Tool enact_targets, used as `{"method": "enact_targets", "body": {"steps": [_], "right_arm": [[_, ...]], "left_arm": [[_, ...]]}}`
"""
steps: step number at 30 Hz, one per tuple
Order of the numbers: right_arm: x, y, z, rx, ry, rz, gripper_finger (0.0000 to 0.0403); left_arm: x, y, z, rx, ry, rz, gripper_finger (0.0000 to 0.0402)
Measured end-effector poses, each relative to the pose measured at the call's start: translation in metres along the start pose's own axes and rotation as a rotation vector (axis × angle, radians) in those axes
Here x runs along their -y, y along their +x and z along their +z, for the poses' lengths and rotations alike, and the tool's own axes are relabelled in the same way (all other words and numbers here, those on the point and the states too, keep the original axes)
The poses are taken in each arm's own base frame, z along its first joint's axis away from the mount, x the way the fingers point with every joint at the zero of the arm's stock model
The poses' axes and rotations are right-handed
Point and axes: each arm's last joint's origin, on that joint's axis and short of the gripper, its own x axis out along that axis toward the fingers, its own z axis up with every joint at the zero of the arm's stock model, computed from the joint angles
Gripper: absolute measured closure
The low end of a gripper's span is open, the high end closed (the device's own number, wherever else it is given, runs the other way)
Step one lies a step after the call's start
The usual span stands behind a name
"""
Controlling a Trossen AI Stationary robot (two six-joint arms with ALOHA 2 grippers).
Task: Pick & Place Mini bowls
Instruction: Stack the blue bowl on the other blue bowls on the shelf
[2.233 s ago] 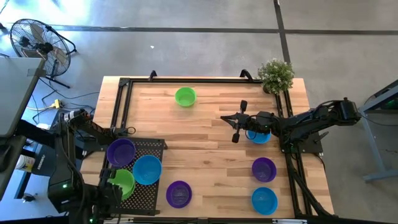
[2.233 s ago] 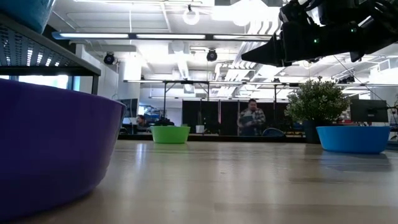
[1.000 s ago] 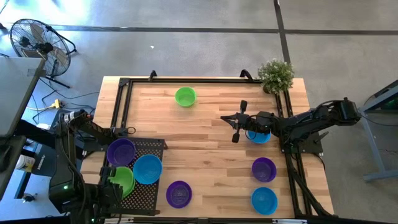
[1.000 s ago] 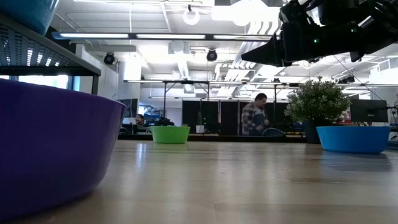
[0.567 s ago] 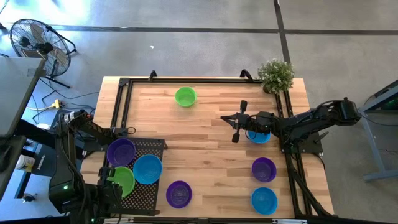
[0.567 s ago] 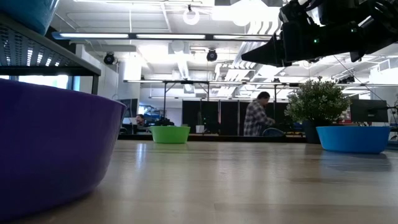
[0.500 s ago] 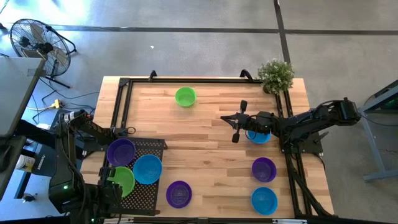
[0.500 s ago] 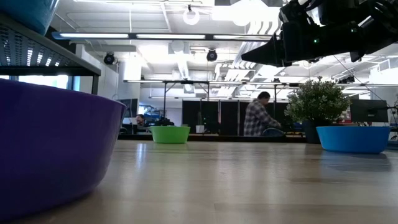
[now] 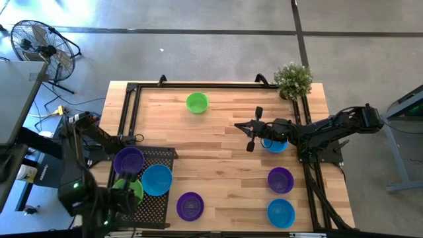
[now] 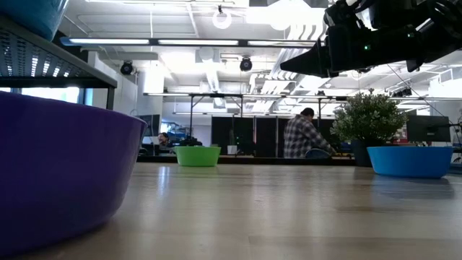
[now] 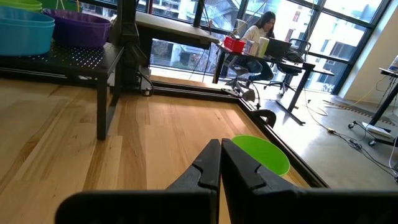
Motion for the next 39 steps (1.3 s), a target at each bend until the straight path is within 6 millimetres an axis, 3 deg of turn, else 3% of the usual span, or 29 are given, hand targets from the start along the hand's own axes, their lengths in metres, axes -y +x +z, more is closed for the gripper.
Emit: {"method": "enact_targets", "body": {"steps": [9,16,21,28,33,39], "right_arm": [[0.0,0.0,0.0,0.002,0.0,0.006,0.0403],[-0.001,0.0,0.0,0.001,-0.001,0.02,0.0402],[-0.001,0.0,-0.001,-0.003,-0.002,0.02,0.0402],[-0.001,0.0,-0.001,-0.005,-0.002,0.02,0.0402],[-0.001,0.0,-0.001,-0.005,-0.002,0.02,0.0403],[-0.001,0.0,-0.001,-0.005,-0.002,0.02,0.0402]], "left_arm": [[-0.038,0.007,0.036,0.115,0.22,0.013,0.04],[-0.069,0.016,0.055,0.179,0.271,-0.032,0.0401],[-0.09,0.036,0.041,0.237,0.29,-0.077,0.0401],[-0.134,0.041,0.018,0.457,0.245,-0.083,0.0401],[-0.162,0.046,0.004,0.569,0.191,-0.002,0.0401],[-0.185,0.072,-0.007,0.662,0.159,0.068,0.0401]]}}
